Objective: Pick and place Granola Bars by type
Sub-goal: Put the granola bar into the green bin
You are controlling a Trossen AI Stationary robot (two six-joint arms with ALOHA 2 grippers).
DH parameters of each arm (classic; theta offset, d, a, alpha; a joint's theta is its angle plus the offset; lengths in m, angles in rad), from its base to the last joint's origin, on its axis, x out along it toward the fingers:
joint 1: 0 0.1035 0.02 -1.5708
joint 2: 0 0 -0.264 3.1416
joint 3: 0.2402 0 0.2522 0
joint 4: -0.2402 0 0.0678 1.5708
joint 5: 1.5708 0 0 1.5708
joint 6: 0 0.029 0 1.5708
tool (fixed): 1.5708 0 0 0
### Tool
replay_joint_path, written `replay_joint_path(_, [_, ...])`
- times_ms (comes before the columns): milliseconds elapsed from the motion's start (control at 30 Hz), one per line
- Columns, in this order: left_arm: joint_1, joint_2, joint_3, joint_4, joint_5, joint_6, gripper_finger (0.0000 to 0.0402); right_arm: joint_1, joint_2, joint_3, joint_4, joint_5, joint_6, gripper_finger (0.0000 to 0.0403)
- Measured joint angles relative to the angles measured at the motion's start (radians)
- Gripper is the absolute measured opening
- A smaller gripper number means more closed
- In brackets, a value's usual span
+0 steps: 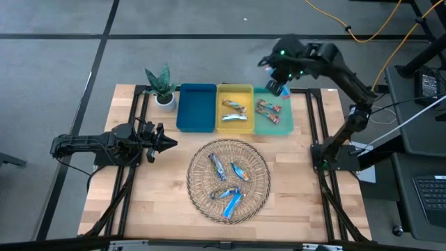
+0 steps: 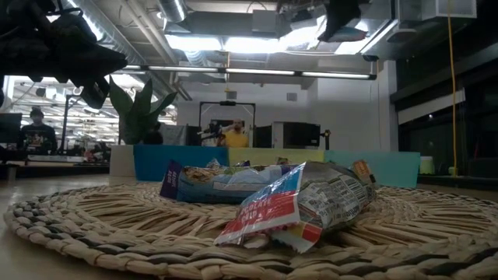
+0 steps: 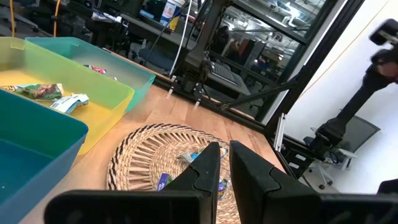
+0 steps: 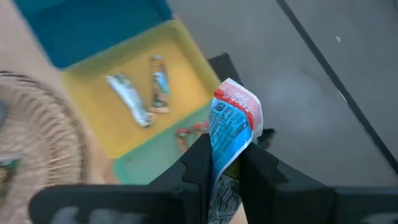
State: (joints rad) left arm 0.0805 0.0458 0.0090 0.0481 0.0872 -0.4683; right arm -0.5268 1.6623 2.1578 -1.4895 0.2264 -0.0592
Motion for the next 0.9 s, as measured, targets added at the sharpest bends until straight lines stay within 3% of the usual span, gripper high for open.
replay_joint_path(233, [0.000,0.000,0.000,0.000,0.000,0.000,0.0031,-0.185,-0.002,-0.047,0.038,-0.088,-0.099,0.0069])
replay_joint_path(433, [0.000,0.000,0.000,0.000,0.000,0.000,0.0031,-0.322,-0.003,-0.223,0.124,-0.193,-0.130,0.0069])
replay_joint_path(700, [0.000,0.000,0.000,0.000,0.000,0.000,0.0031,-0.361,-0.023,-0.549,0.300,-0.207,-0.145,0.0069])
replay_joint_path(900, [0.000,0.000,0.000,0.000,0.000,0.000,0.0031,-0.334,-0.079,-0.793,0.520,-0.340,-0.101,0.0069])
